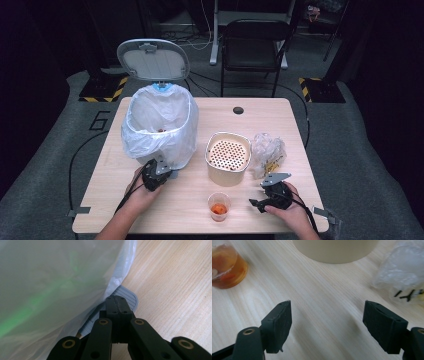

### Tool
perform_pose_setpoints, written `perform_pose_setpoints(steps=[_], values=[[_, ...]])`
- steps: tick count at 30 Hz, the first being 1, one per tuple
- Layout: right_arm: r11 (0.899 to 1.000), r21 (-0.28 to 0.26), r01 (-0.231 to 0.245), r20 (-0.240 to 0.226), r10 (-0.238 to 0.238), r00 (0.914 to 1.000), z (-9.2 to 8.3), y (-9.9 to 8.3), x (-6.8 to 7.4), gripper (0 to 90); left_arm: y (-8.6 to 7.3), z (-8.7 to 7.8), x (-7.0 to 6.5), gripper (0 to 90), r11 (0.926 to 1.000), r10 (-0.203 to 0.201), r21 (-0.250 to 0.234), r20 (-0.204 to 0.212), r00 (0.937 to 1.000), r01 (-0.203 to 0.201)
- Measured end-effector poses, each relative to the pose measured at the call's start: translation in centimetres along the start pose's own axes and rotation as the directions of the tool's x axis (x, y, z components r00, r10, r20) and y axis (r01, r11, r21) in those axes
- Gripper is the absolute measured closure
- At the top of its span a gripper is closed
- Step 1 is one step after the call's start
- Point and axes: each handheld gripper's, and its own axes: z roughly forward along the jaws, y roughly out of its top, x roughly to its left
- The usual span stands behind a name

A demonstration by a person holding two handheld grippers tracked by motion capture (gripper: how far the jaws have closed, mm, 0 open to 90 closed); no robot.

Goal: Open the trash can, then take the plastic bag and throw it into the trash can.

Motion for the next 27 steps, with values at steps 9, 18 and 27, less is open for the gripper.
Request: perform_pose_setpoints(steps=[9,18,27], values=[[0.998,-0.05,-0.028,0.046,0.03,0.9985,-3.4,0.7,-0.6,22.9,0.1,0.0,-0.1,90.0,1.0,-0.007,0.002,-0.004,1.0,0.007],[0.996,-0.087,-0.021,0.082,0.028,0.9962,-5.9,2.1,-1.9,21.4,0.1,0.0,-0.3,90.0,1.0,-0.004,0.008,-0.014,0.9999,0.005],[0.996,-0.08,-0.027,0.13,0.037,0.9909,-6.3,3.3,-3.9,17.9,0.2,0.0,-0.2,90.0,0.9999,-0.001,0.017,-0.007,1.0,0.001]])
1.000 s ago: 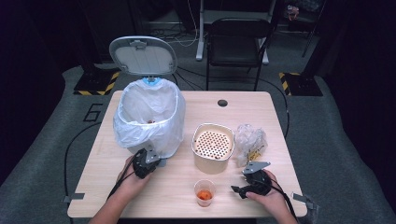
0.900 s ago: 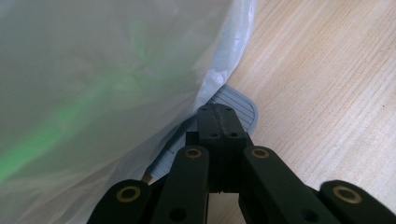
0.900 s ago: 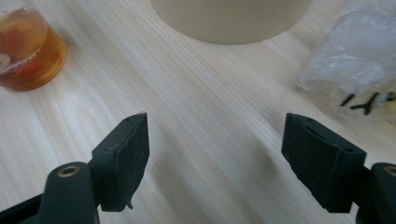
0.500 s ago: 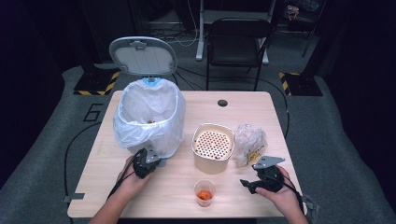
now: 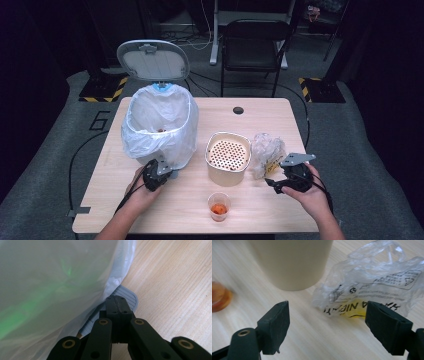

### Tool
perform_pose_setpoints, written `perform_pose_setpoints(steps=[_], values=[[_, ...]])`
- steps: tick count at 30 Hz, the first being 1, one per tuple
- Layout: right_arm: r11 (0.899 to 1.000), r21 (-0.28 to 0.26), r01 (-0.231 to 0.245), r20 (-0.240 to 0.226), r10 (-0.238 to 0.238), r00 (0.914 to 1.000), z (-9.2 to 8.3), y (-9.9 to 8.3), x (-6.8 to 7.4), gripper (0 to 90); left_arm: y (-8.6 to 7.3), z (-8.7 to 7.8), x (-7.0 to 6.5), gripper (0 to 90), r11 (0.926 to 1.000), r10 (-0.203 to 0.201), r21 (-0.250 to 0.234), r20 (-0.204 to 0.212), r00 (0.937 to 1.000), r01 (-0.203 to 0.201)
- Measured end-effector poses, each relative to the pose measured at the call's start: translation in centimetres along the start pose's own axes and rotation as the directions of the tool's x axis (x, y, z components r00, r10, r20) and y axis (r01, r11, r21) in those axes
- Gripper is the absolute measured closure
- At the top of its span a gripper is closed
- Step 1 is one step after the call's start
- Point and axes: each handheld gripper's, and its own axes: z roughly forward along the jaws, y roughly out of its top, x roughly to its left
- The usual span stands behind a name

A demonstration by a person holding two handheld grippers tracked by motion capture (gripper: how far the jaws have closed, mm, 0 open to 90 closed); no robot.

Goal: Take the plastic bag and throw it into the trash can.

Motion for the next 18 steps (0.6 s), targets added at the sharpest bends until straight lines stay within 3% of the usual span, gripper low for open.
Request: perform_pose_setpoints(steps=[12,18], values=[[1.0,0.0,-0.027,0.05,0.027,0.9984,2.4,2.0,-2.6,11.5,0.0,0.0,0.1,90.0,1.0,-0.004,-0.007,0.003,1.0,0.004],[1.0,0.006,0.005,0.062,-0.005,0.9981,3.6,2.6,-3.3,9.6,0.0,0.0,0.0,90.0,1.0,-0.004,-0.006,0.002,1.0,0.004]])
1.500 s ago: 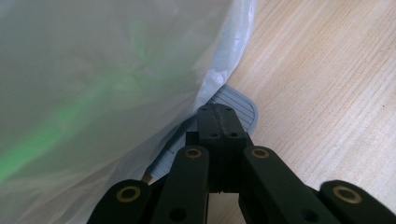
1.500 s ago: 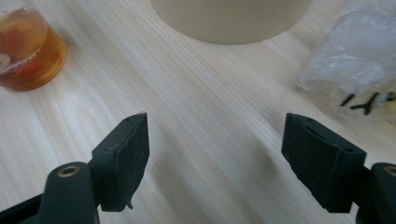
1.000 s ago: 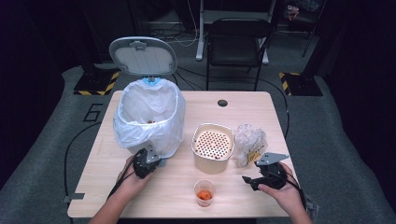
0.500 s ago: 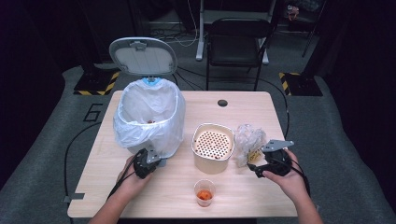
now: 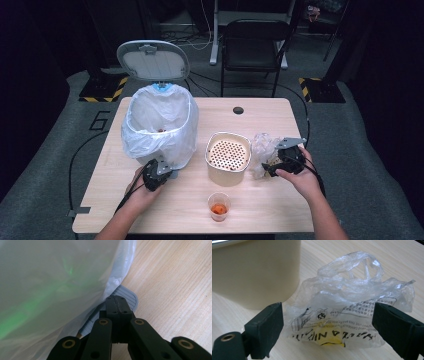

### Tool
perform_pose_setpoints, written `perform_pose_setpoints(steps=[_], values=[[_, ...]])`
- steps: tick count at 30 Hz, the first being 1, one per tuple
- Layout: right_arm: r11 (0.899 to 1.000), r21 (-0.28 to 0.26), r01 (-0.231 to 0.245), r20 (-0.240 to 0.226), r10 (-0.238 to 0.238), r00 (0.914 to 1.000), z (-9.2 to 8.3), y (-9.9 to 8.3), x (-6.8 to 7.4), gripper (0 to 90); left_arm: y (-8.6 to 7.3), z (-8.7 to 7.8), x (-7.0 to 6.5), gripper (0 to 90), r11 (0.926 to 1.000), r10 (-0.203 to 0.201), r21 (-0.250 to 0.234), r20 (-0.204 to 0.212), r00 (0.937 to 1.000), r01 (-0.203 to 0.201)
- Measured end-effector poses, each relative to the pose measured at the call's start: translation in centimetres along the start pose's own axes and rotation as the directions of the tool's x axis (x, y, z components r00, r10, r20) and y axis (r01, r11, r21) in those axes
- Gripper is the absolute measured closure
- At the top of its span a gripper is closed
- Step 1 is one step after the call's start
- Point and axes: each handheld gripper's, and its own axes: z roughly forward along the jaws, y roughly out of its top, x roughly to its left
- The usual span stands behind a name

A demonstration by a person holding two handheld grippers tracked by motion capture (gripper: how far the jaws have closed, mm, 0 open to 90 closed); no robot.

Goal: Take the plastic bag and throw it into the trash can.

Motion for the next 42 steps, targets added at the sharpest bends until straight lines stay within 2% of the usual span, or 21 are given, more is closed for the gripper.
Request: perform_pose_setpoints(steps=[1,3,6,7,8,15,19,20,27,31,37,39,42], values=[[1.0,0.01,-0.018,0.003,0.018,0.9998,0.1,0.1,0.0,9.0,0.0,0.0,0.0,90.0,1.0,0.0,0.0,0.0,1.0,0.0],[1.0,0.002,-0.008,0.008,0.008,0.9999,0.3,0.2,-0.3,8.5,0.0,0.0,0.0,90.0,1.0,-0.001,0.0,0.0,1.0,0.001],[1.0,0.001,-0.022,0.0,0.022,0.9998,0.5,0.4,-0.5,8.0,0.0,0.0,0.0,90.0,1.0,0.001,-0.001,-0.001,1.0,-0.001],[1.0,-0.004,-0.003,-0.003,0.003,1.0,0.7,0.5,-0.7,7.9,0.0,0.0,0.0,90.0,1.0,0.0,0.0,-0.001,1.0,0.0],[1.0,0.001,-0.014,-0.001,0.014,0.9999,0.7,0.6,-0.6,7.7,0.0,0.0,0.0,90.0,1.0,-0.003,-0.001,0.001,1.0,0.003],[1.0,-0.006,-0.003,-0.004,0.003,1.0,1.2,1.3,-0.8,6.4,0.0,0.0,0.0,90.0,1.0,-0.001,-0.001,-0.004,1.0,0.001],[1.0,0.014,-0.018,-0.008,0.018,0.9998,1.8,1.4,-0.9,3.5,0.0,0.0,0.0,90.0,1.0,-0.004,0.003,0.003,1.0,0.004],[1.0,0.018,-0.006,-0.013,0.006,0.9999,2.0,1.4,-1.0,3.2,0.0,0.0,0.0,90.0,1.0,-0.003,0.004,0.002,1.0,0.003],[0.999,0.039,-0.007,-0.015,0.007,0.9999,3.0,1.6,-0.9,2.1,0.0,0.0,0.0,90.0,1.0,-0.006,0.001,-0.001,1.0,0.006],[0.999,0.054,0.006,-0.012,-0.005,0.9999,4.2,1.7,-0.8,1.9,0.0,0.0,0.0,90.0,1.0,0.0,0.001,-0.002,1.0,0.0],[0.996,0.084,-0.006,-0.007,0.007,0.9999,5.6,1.5,-0.5,2.0,0.0,0.0,0.1,90.0,1.0,0.002,0.002,0.001,1.0,-0.002],[0.998,0.068,-0.012,-0.007,0.013,0.9999,6.0,1.3,-0.6,2.1,0.0,0.0,0.0,90.0,1.0,-0.006,0.003,0.0,1.0,0.006],[0.997,0.08,-0.021,-0.004,0.022,0.9998,6.7,1.1,-0.7,2.6,0.0,0.0,0.0,90.0,1.0,-0.004,0.003,0.003,1.0,0.004]])
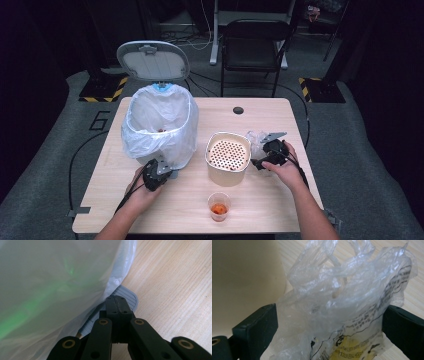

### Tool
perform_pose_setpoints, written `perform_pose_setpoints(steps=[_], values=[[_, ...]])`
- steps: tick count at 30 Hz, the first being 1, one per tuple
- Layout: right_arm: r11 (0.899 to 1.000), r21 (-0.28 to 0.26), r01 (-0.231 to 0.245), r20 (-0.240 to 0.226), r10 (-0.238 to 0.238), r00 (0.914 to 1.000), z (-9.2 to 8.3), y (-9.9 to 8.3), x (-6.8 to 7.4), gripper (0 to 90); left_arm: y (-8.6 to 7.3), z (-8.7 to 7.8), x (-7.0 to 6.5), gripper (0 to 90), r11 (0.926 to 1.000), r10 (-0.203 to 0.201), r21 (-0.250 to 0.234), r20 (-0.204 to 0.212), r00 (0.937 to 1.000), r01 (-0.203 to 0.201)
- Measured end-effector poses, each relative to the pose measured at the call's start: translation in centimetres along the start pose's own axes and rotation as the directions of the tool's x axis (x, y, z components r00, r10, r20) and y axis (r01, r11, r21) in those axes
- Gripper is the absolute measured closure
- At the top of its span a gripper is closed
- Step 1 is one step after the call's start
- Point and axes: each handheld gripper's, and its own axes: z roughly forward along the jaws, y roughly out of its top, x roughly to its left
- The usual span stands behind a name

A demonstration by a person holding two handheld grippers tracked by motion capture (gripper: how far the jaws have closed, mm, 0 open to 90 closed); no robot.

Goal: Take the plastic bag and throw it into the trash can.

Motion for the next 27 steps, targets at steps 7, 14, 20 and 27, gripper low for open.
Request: perform_pose_setpoints(steps=[7,14,20,27], values=[[1.0,0.004,-0.01,0.014,0.01,0.9999,0.9,-0.3,-0.1,10.1,0.0,0.0,0.0,90.0,1.0,-0.001,0.0,-0.002,1.0,0.001],[1.0,0.007,-0.029,0.015,0.029,0.9995,1.4,-0.5,-0.4,16.0,0.0,0.0,0.0,90.0,1.0,-0.001,0.0,-0.001,1.0,0.001],[0.999,0.007,-0.052,0.019,0.052,0.9985,1.9,-1.1,-0.7,28.6,0.0,0.0,0.0,90.0,1.0,0.0,-0.002,-0.005,1.0,0.0],[0.999,0.02,-0.038,0.006,0.038,0.9992,1.9,-1.5,-0.9,37.7,0.0,0.0,0.0,90.0,1.0,0.0,-0.003,-0.005,1.0,0.0]])
